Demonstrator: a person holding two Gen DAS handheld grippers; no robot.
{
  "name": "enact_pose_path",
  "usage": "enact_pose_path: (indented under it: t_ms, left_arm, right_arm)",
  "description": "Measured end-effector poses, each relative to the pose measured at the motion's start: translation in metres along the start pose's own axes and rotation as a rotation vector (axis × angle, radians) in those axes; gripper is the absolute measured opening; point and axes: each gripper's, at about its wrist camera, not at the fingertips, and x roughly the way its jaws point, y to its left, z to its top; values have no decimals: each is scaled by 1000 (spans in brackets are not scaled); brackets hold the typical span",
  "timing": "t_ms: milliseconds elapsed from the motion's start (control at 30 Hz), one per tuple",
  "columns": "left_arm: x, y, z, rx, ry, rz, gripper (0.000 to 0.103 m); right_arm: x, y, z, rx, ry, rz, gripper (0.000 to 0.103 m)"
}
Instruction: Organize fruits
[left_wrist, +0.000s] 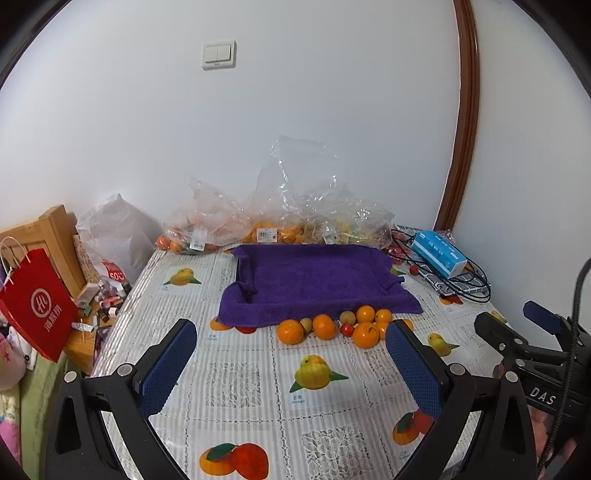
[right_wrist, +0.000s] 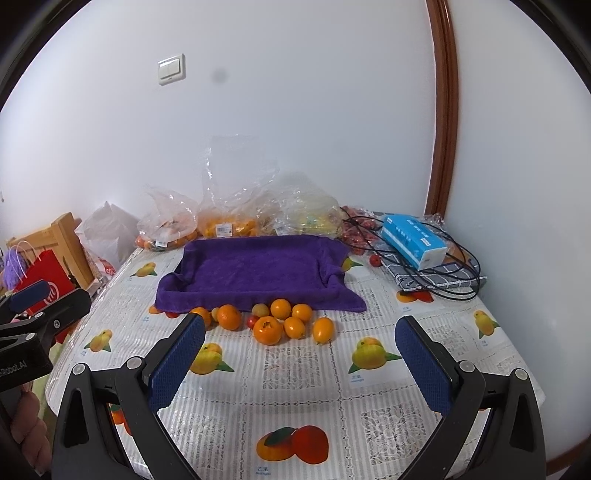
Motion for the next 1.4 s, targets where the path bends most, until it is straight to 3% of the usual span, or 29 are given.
enact_pose_path:
  t_ms: [600, 1400]
  left_arm:
    - [5, -10, 10, 25, 6, -13, 103]
    - [20, -7, 5, -4, -28, -7, 103]
  right_arm:
    - [10, 1, 10, 11, -11, 35, 102]
    - [23, 7, 0, 6, 10, 27, 102]
